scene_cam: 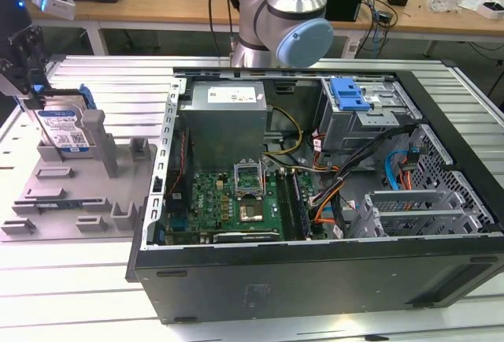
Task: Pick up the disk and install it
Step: 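Pick up the disk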
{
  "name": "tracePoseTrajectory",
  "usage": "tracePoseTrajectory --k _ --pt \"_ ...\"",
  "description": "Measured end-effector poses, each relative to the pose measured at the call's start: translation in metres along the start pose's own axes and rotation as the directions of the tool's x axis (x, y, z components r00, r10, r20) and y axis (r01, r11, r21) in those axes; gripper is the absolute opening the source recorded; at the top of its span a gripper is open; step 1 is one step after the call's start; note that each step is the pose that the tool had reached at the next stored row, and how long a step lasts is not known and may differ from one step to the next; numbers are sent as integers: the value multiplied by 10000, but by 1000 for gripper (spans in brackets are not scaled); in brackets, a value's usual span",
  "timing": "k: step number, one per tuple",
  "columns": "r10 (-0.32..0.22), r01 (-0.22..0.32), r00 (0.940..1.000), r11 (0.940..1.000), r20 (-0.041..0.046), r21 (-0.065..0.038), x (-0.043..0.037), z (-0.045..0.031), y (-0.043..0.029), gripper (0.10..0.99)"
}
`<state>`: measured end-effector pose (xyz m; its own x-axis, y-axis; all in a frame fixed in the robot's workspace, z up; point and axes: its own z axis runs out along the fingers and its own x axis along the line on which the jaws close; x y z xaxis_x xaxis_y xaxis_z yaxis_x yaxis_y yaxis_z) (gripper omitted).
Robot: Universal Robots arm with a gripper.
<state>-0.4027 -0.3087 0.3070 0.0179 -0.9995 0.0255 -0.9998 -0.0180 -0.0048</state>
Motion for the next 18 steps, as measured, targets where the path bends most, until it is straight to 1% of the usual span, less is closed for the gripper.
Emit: tracePoseTrajectory --k 12,18 --pt "2 -2 10000 10000 1 1 -2 66 15 482" --pt "0 0 10000 10000 2 5 -2 79 19 482"
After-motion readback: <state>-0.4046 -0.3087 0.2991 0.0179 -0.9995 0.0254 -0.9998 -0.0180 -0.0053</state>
